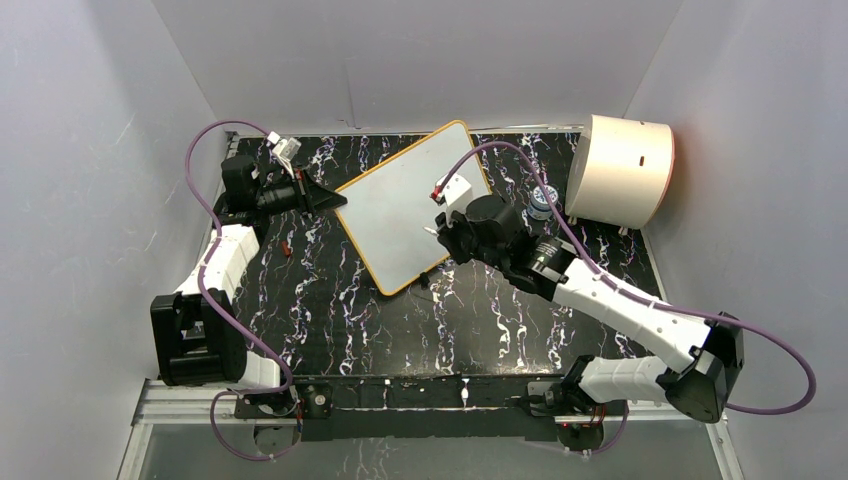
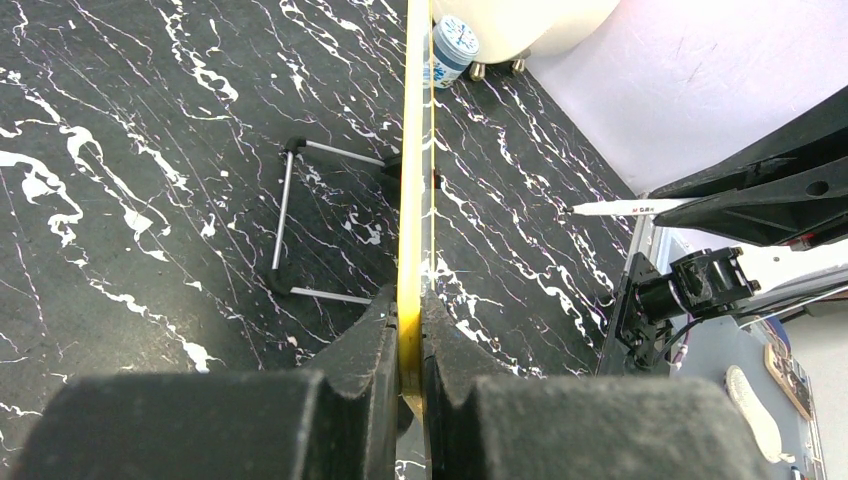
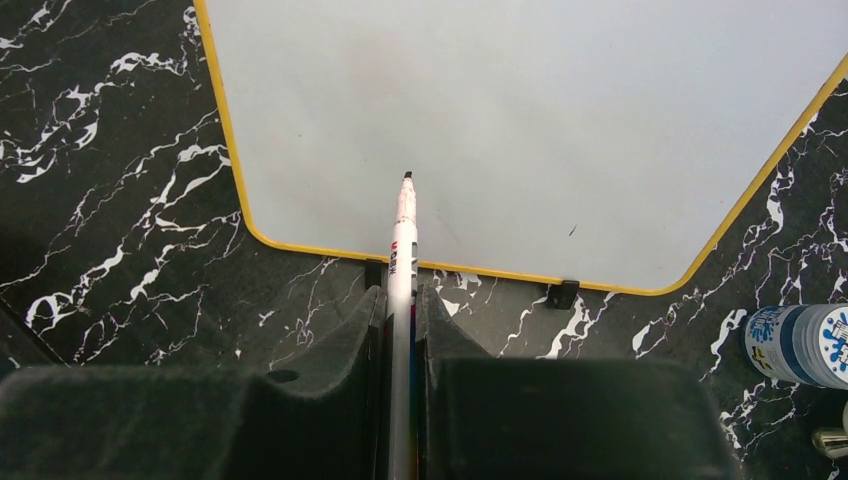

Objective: Write a sentence on the whiteboard

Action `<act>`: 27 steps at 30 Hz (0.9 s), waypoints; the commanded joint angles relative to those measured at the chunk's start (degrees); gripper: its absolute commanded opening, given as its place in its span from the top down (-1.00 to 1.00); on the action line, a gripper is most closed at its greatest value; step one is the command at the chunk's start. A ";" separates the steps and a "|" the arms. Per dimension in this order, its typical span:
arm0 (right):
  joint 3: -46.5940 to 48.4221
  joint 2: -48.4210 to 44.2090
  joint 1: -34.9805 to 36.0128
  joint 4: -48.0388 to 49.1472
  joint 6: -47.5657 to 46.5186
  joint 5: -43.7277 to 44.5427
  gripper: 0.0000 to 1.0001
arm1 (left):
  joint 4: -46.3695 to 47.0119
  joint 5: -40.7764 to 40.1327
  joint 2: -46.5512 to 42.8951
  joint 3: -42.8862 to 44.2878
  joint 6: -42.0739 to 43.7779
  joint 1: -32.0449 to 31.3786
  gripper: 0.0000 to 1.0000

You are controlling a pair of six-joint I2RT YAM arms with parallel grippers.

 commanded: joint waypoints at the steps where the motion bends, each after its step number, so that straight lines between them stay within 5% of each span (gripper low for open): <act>1: 3.76 1.03 0.48 0.66 -0.99 0.97 1.00 | -4.53 1.61 -0.55 -0.87 4.25 -1.13 1.00; 14: 11.81 9.48 5.72 -2.45 -4.40 9.53 1.00 | -6.40 0.92 0.29 -0.33 5.83 -2.25 1.00; 27: 16.29 15.90 9.47 6.81 -6.88 11.26 1.00 | -6.95 1.49 0.19 0.83 4.96 -3.22 1.00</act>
